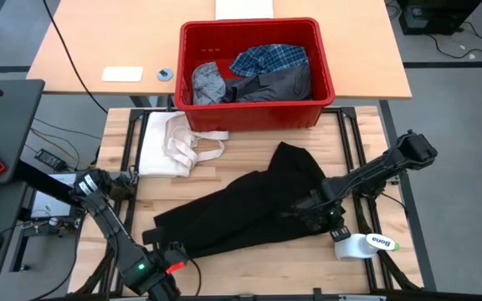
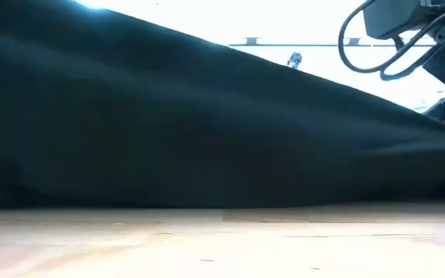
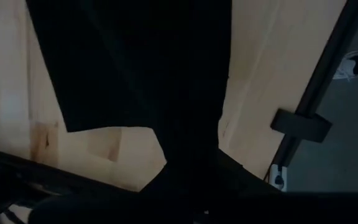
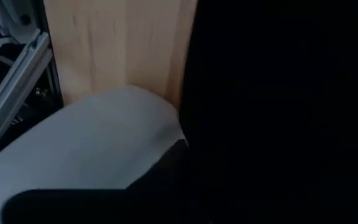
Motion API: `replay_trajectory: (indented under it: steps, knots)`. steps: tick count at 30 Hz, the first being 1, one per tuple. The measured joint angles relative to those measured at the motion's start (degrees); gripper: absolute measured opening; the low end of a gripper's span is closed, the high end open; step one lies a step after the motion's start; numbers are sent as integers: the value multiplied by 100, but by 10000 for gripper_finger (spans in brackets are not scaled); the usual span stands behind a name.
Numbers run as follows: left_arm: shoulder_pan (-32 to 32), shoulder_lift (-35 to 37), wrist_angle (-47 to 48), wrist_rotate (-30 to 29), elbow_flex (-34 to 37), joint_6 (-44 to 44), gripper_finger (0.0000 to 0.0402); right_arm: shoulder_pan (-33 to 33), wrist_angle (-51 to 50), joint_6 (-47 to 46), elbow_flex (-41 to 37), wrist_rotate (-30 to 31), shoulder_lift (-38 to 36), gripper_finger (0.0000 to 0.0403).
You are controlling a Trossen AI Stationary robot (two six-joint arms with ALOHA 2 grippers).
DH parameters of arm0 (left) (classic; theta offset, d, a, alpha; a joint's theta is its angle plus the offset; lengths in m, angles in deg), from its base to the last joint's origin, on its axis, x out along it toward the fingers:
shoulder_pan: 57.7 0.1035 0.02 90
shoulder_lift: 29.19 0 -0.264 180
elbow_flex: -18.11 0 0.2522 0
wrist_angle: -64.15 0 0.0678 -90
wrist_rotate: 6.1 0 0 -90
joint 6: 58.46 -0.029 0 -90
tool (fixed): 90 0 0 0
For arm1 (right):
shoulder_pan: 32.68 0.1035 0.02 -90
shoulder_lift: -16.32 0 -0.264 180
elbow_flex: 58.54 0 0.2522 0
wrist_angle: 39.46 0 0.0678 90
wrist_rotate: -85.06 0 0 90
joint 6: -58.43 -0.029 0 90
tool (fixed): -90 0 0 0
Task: Fold Laundry from Bin
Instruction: Fold the black shirt
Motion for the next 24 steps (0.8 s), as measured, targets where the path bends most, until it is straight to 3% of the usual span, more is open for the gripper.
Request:
replay_trajectory:
  steps: [8, 12, 18, 24]
  knots:
    - [-65, 2, 27, -17, 0, 24, 18, -3, -863, 25, 151, 746, -309, 218]
    - [-171, 2, 106, -11, 0, 98, 18, -6, -1096, -16, 151, 887, -388, 259]
    - [-371, 2, 224, 15, 0, 504, 18, 90, -623, -74, 242, 773, -393, 260]
    - [-389, 2, 304, 9, 0, 576, 18, 331, -104, -61, 941, 1713, -393, 230]
